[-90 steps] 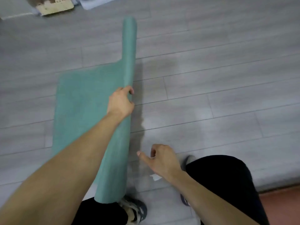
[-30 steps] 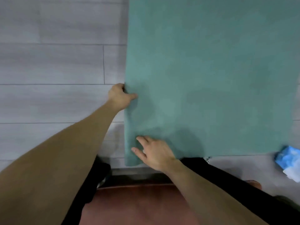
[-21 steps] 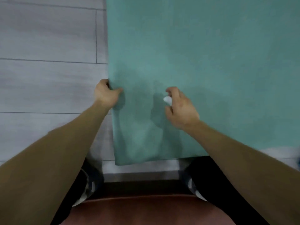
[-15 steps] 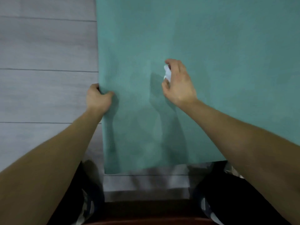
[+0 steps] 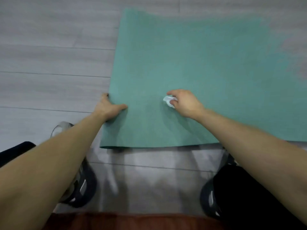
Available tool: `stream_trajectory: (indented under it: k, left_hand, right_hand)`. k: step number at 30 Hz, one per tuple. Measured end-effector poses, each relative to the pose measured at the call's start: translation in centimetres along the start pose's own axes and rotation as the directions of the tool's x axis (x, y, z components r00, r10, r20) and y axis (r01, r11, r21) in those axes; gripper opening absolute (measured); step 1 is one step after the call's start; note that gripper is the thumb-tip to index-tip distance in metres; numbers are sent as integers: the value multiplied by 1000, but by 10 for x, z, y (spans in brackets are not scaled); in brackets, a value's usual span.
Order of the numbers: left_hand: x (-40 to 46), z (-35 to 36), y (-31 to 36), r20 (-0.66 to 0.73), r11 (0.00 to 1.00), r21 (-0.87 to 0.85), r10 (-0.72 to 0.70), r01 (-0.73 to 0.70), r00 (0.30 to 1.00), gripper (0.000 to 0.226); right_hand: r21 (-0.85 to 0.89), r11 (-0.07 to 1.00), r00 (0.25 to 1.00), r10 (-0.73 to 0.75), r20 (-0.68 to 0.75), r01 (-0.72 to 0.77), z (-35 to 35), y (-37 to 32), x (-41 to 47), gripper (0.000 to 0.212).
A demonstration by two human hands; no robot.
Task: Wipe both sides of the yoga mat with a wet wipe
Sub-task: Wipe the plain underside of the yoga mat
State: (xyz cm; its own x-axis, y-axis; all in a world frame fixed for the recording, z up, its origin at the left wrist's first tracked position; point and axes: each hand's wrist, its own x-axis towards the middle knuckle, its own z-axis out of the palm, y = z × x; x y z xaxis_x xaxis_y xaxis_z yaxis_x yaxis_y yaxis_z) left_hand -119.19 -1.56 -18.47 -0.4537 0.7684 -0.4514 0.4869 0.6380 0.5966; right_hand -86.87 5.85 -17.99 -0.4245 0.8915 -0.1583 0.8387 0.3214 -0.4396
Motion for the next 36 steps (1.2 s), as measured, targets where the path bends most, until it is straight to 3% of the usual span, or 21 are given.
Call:
stream_trajectory:
  k: [3, 7, 12, 16, 19, 20, 22, 24, 25, 27, 29, 31, 34, 36]
  left_hand:
    - [-47, 0, -13, 1, 1000, 5, 6, -6, 1000, 100]
    - [-90, 0, -20, -74, 996, 46, 85, -82, 994, 96]
    - [-98, -21, -35, -183, 993, 37, 118, -113, 976, 83]
    - [-68, -43, -49, -253, 993, 89, 103, -83, 962, 77]
    - [-60, -49, -58, -192, 994, 86, 77, -62, 978, 78]
    - [-59, -47, -63, -161, 992, 111, 73, -55, 984, 78]
    - [-57, -34, -71, -176, 962, 265, 110, -61, 978, 72]
    - [-61, -14, -71, -239, 872, 471, 274, -136, 931, 71]
    - [-65, -4, -65, -220, 815, 544, 368, -199, 903, 74]
    - [-69, 14, -49, -85, 680, 663, 484, -313, 871, 76]
    - [-68, 33, -33, 81, 591, 727, 430, -349, 899, 85]
    - [-67, 48, -22, 197, 567, 758, 273, -323, 942, 111]
    - [-64, 61, -23, 199, 554, 778, 228, -295, 953, 131]
    - [-63, 62, -28, 177, 560, 778, 241, -286, 954, 134]
  right_hand:
    - [165, 982, 993, 105, -60, -94, -12, -5, -60, 42]
    - [280, 953, 972, 167, -164, -117, -27, -22, -109, 28]
    - [359, 893, 959, 281, 24, -270, -34, -59, -119, 31]
    - [367, 904, 976, 205, 76, -219, -6, -81, -105, 46]
    - [364, 916, 984, 134, 114, -167, 23, -86, -91, 54]
    - [348, 928, 990, 113, 82, -135, 29, -85, -85, 51]
    - [244, 970, 989, 47, -138, -12, 35, -82, -73, 39]
    - [42, 993, 905, -79, -417, 106, 41, -69, -67, 28]
    - [-34, 992, 874, -120, -471, 118, 47, -58, -67, 23]
    - [-78, 988, 916, -153, -371, 133, 69, -36, -77, 15]
    - [-41, 987, 958, -161, -236, 155, 88, -14, -88, 24]
    - [14, 987, 956, -150, -254, 158, 91, 1, -89, 24]
    - [2, 993, 957, -110, -270, 115, 86, 14, -88, 18]
    - [42, 999, 927, 39, -374, -25, 88, 23, -98, 15]
